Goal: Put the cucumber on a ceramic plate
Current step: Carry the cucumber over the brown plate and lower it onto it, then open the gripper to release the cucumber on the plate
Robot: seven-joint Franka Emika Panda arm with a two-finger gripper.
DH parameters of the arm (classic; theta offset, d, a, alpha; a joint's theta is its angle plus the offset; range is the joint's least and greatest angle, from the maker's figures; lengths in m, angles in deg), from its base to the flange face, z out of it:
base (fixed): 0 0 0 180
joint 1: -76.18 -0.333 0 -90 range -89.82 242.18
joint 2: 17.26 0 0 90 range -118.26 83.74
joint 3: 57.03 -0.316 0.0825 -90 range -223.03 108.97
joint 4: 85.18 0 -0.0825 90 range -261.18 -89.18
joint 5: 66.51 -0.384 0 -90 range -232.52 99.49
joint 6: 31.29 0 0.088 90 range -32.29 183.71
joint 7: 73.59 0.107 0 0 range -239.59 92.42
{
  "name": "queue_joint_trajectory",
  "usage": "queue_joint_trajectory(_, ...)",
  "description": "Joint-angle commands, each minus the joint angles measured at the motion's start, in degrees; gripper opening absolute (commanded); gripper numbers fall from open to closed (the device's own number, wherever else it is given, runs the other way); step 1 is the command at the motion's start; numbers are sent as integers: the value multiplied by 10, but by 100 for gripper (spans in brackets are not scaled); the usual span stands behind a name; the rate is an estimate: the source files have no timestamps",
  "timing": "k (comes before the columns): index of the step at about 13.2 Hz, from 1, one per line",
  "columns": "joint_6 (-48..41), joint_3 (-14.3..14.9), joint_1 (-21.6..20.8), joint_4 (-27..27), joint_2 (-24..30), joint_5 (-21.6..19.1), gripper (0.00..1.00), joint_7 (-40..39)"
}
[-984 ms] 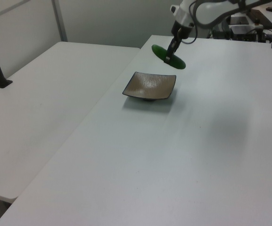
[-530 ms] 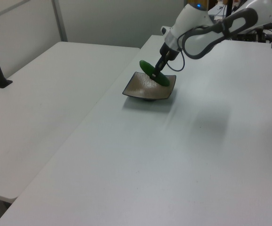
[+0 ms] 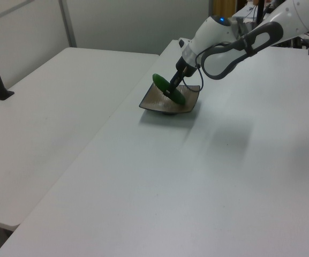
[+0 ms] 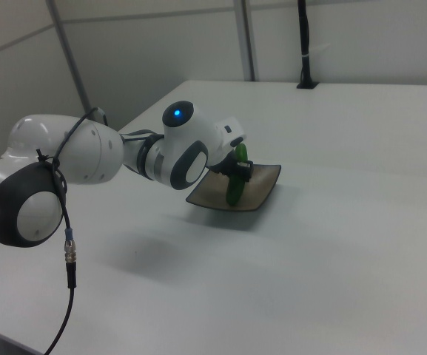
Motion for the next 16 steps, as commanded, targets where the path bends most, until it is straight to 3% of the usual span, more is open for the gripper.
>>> queue_joint_trajectory(1,6,2,-8,10,-5,1,60,-4)
queue_joint_trajectory(2,6,2,-8,9,-5,2,70,-4)
queue_joint_trajectory(3,6,2,-9,9,-5,2,89,-4)
queue_joint_trajectory(4,6,2,-9,8,-4,5,100,-5)
queue_joint_trajectory(7,-1,2,-12,-5,27,15,100,3)
queue_joint_trajectory(11,-30,2,-11,-80,121,13,100,4)
queue_joint_trajectory(13,-172,5,-7,-68,178,11,100,4)
queue_joint_trajectory(16,-294,9,-6,-67,237,11,100,5)
